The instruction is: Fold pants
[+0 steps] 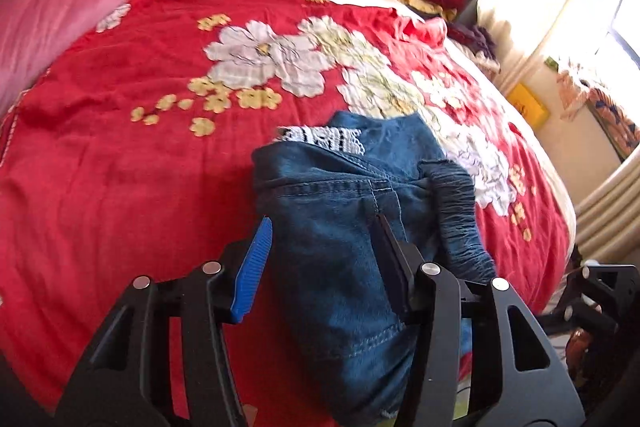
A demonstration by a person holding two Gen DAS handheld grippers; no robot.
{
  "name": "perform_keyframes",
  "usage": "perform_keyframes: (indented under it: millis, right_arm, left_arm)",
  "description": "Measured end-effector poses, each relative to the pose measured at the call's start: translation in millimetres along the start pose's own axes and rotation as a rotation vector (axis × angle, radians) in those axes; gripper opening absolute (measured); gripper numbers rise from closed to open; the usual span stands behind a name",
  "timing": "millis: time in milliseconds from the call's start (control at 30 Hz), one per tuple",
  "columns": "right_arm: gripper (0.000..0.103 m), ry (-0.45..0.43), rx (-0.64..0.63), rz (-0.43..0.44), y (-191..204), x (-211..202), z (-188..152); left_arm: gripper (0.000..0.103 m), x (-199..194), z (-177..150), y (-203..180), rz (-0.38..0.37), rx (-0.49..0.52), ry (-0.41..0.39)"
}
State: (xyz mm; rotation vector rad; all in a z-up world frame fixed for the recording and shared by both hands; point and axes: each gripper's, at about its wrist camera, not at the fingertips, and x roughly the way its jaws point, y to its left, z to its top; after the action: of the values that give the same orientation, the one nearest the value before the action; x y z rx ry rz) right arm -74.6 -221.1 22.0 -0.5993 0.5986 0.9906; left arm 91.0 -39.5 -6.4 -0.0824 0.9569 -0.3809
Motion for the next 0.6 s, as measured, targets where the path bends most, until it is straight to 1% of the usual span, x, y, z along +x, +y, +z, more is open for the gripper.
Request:
perform_keyframes:
  millis: [67, 133, 167, 200, 233, 267, 333, 367, 467, 500, 567, 600]
  right_arm:
    - [0.055, 0.02, -0.055, -0.012, 5, 15, 3]
    - [0.055, 0.048, -0.076, -0.049, 3, 32, 6]
    - [0.046, 0.063, -0.066, -0.042, 0, 40, 6]
    - [0.025, 0.068, -0.04, 0.01, -4, 42, 6]
    - [0.014, 0.071, -0.002, 0.076, -8, 41, 6]
    - [0.006, 0.089, 0.015, 0.118, -8, 39, 5]
    - [0.006, 0.095, -0.02, 0.106, -1, 30, 1]
    - [0.006, 0.095, -0.014, 0.102, -1, 28, -2]
    - [0.006, 0.141, 0.021, 0.076, -5, 42, -13]
    - [0.007, 0.15, 0.056, 0.086, -7, 48, -17]
    - [0.011, 0.141, 0.106, 0.11, -11, 48, -18]
    - [0.017, 0.135, 0.118, 0.13, -12, 45, -17]
  left_arm:
    - [0.043, 14, 0, -1, 0.015, 0.01, 0.027]
    - [0.044, 23, 0, 1, 0.02, 0.005, 0.042]
    - [0.045, 25, 1, 2, 0.022, 0.005, 0.046]
    - [0.046, 27, 1, 3, 0.027, 0.008, 0.046]
    - [0.048, 27, 1, 4, 0.029, 0.009, 0.045]
    - [0.049, 28, 1, 5, 0.028, 0.007, 0.046]
    - [0.051, 28, 1, 5, 0.025, 0.013, 0.043]
    - [0.052, 28, 1, 5, 0.027, 0.017, 0.039]
    - [0.053, 30, 0, 4, 0.026, 0.01, 0.028]
    - [0.053, 30, -1, 4, 0.024, 0.004, 0.023]
    - [0.057, 26, -3, 3, 0.027, 0.001, 0.015]
    - [0.058, 24, -4, 3, 0.032, 0.003, 0.012]
